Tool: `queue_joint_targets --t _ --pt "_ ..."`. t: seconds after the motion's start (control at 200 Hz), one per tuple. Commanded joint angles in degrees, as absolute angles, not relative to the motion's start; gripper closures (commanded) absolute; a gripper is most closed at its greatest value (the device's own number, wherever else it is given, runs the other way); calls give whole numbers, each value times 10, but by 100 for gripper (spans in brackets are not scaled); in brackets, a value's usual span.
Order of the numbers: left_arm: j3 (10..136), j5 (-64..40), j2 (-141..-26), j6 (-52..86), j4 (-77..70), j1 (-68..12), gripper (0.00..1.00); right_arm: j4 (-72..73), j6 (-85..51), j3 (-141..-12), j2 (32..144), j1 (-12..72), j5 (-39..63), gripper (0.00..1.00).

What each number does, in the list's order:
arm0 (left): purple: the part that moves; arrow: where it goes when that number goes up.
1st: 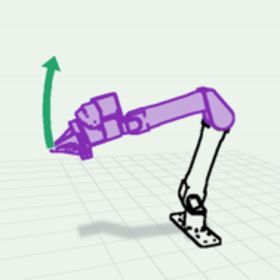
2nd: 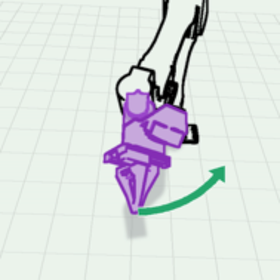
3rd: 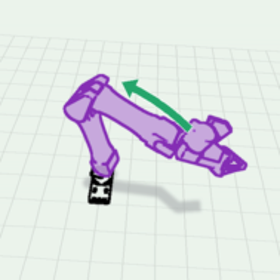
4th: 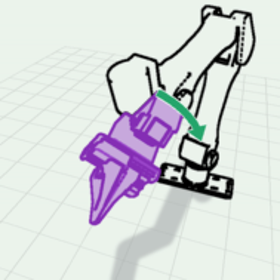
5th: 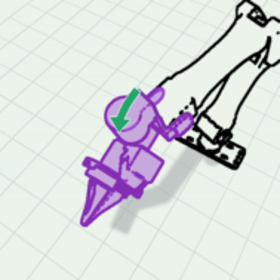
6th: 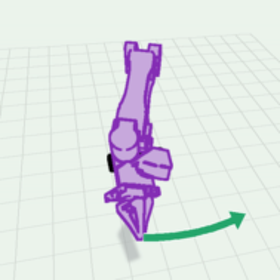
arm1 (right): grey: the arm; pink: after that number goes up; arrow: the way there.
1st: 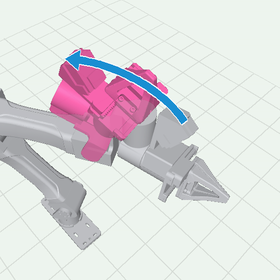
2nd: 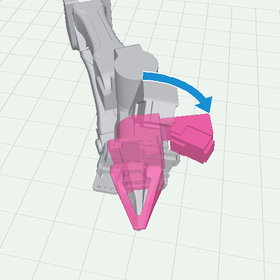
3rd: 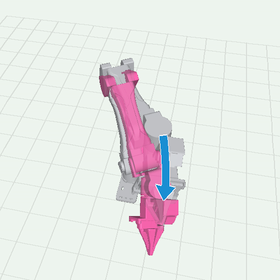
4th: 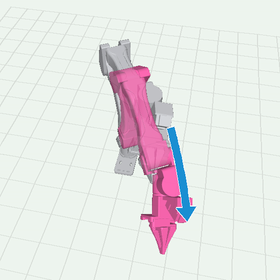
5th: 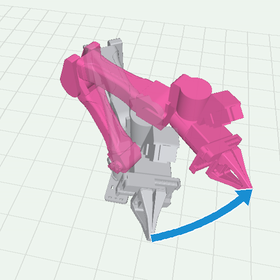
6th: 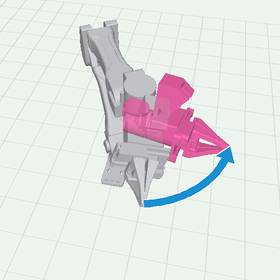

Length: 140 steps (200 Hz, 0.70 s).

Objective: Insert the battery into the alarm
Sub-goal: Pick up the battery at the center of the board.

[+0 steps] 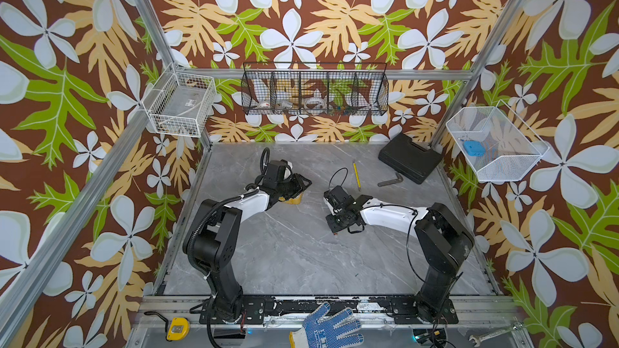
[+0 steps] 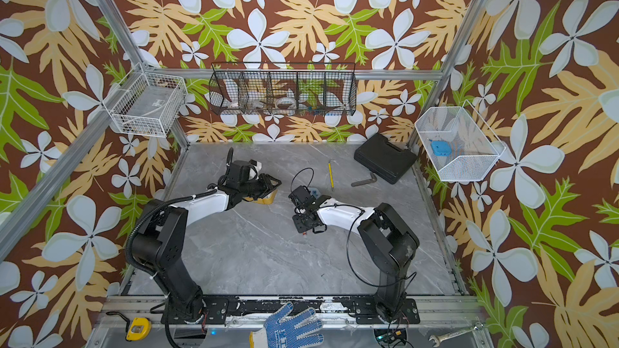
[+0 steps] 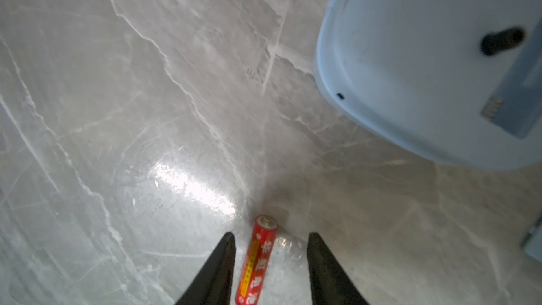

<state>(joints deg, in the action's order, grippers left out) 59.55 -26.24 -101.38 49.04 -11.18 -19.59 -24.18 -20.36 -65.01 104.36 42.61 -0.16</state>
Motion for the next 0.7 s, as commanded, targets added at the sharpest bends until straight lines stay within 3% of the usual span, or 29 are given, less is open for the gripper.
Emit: queue_joint_targets --t 0.0,0.36,0.586,0.696 --pt "596 -268 -1016 488 -128 -195 58 -248 -207 -648 1050 428 1 59" --pt "592 -267 -1014 490 -126 -195 58 -252 -207 -650 1078 427 14 72" --pt "592 -266 -1011 489 -124 -195 58 -251 -212 -649 1072 429 20 86" --pt "597 -270 -1013 489 -126 -196 58 -246 -223 -647 1052 428 17 87"
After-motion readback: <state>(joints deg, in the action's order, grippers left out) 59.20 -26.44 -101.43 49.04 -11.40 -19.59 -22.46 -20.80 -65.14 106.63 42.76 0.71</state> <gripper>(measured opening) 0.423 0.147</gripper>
